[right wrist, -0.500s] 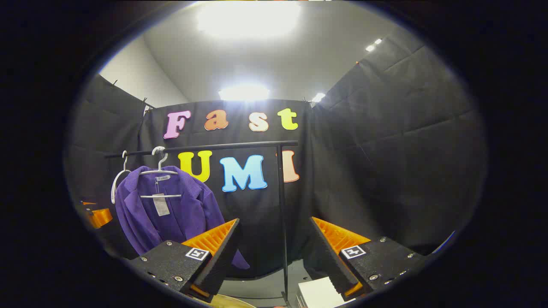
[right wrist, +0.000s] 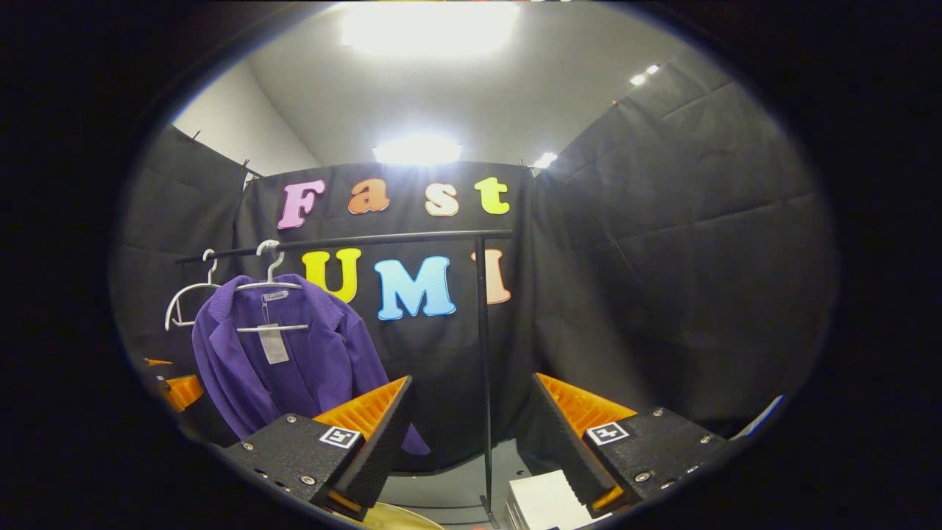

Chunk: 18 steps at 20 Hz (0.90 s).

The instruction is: Grasp the clothes on the hanger with both hands and then place them into the laundry hamper below.

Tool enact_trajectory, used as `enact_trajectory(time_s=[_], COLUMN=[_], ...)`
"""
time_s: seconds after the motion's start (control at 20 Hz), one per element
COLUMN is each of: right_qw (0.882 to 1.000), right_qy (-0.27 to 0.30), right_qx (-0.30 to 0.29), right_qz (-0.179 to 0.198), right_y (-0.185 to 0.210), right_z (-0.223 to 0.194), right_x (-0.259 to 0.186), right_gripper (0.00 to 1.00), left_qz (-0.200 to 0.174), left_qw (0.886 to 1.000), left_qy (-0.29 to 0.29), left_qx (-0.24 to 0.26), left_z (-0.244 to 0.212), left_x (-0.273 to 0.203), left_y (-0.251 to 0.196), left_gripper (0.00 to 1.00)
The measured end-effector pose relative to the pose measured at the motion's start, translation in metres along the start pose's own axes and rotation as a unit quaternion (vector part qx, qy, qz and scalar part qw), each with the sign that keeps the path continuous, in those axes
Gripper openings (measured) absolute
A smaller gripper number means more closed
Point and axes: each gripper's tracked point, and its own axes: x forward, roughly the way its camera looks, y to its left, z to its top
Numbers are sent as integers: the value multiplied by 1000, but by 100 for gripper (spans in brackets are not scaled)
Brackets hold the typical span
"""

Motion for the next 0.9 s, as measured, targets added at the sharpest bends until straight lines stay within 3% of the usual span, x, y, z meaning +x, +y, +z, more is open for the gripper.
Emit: enact_trajectory(time_s=[0.15,0.2,0.3,0.35,0.45,0.65,0.7,0.75,0.8,0.9], right_qw=[1000,1000,999,998,997,991,988,987,985,983], right_qy=[4,5,9,13,25,40,41,40,39,34], right_qx=[-4,-5,-11,-13,-14,-6,-2,-1,-6,-17], right_qz=[18,25,42,52,77,131,146,157,167,178], right_y=[17,23,40,49,73,124,136,148,158,174], right_z=[1,1,0,1,4,16,18,21,21,22], right_x=[7,10,17,19,24,46,54,61,73,95], right_gripper=[93,93,95,95,95,95,96,95,96,96], left_qz=[5,6,8,11,16,20,21,26,29,30], left_qw=[1000,1000,1000,1000,999,998,997,997,997,994], left_qy=[-3,-2,1,4,5,2,5,7,9,15], left_qx=[-5,-8,-17,-23,-37,-67,-69,-71,-78,-102], left_z=[1,2,2,2,6,31,37,39,41,44], left_x=[0,1,1,0,2,11,21,30,40,58], left_y=[1,1,2,2,4,6,7,9,9,1], left_gripper=[95,99,99,95,99,89,99,95,99,99])
